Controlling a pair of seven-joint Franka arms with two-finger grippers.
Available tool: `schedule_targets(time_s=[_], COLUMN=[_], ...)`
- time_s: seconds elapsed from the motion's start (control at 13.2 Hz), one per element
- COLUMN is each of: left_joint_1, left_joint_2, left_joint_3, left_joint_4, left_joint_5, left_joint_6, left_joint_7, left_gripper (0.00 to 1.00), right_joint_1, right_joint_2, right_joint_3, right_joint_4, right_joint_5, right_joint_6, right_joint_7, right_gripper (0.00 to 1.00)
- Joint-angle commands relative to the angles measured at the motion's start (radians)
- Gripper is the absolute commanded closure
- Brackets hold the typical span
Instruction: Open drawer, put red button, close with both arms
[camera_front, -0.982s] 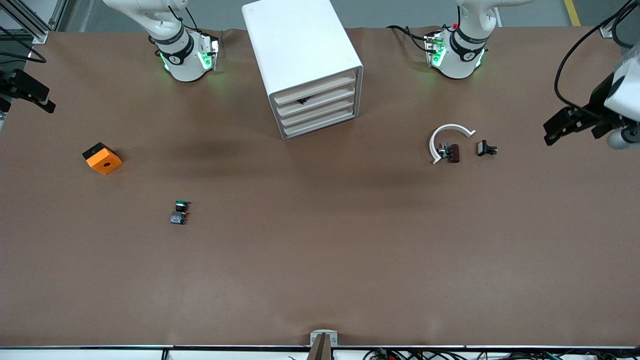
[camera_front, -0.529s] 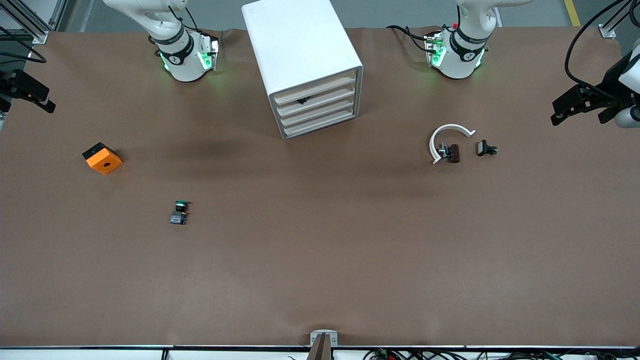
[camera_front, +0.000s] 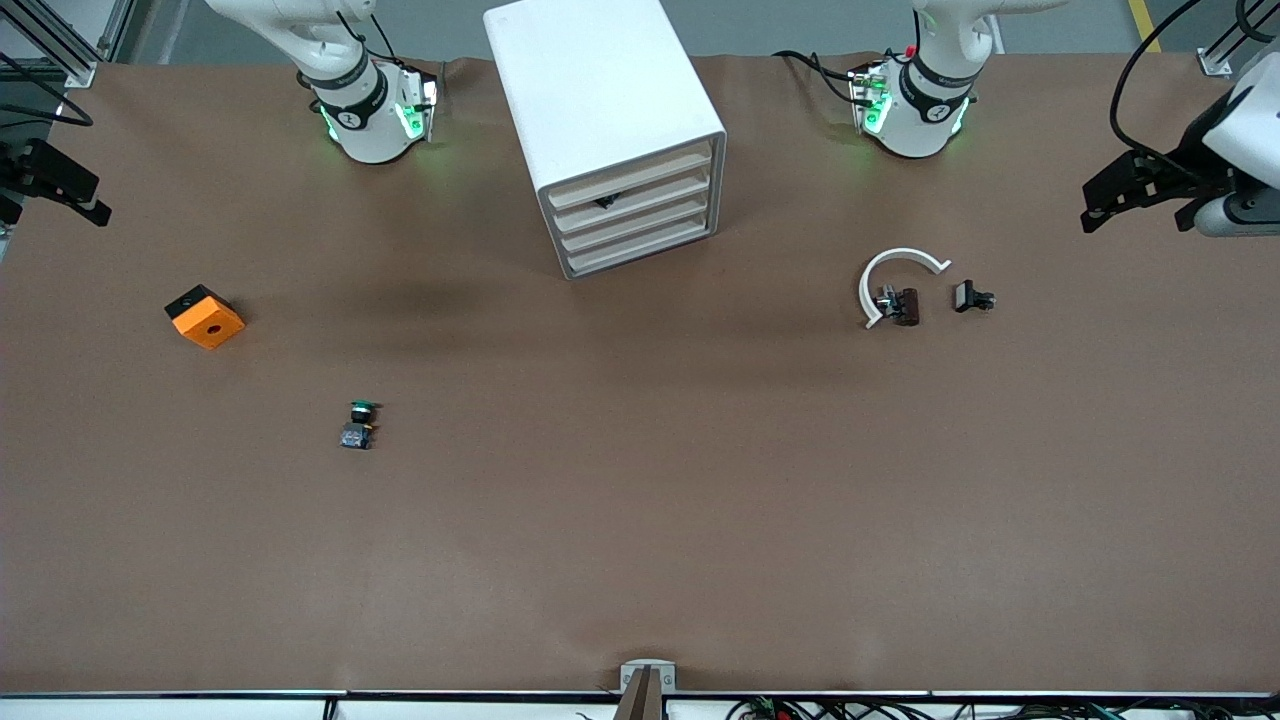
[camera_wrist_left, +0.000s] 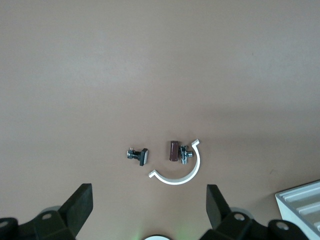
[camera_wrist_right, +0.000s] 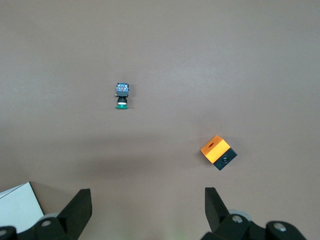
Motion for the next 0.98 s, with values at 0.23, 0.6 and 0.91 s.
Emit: schedule_targets(time_s=[0.23, 0.6, 0.91], left_joint_1=[0.006, 0.006, 0.006], left_joint_2=[-0.048, -0.008, -0.01], left_joint_3=[-0.007, -0.004, -0.004], left_joint_4=[-0.039, 0.016, 0.016], left_joint_5=[-0.009, -0.004, -0.008], left_joint_6=[0.015, 0.007, -0.016], left_joint_7=[-0.008, -0.004, -0.067], left_gripper=[0.0, 0.0, 0.0], right_joint_1=[0.006, 0.007, 0.006], right_joint_2=[-0.027, -0.029, -0.029], right_joint_3=[-0.003, 0.002, 0.0], right_joint_4=[-0.025, -0.023, -0.025], right_joint_5=[0.003, 0.018, 0.018], right_joint_6=[0.009, 0.006, 0.007], right_joint_7=[-0.009, -0.01, -0.014], right_gripper=[0.0, 0.0, 0.0])
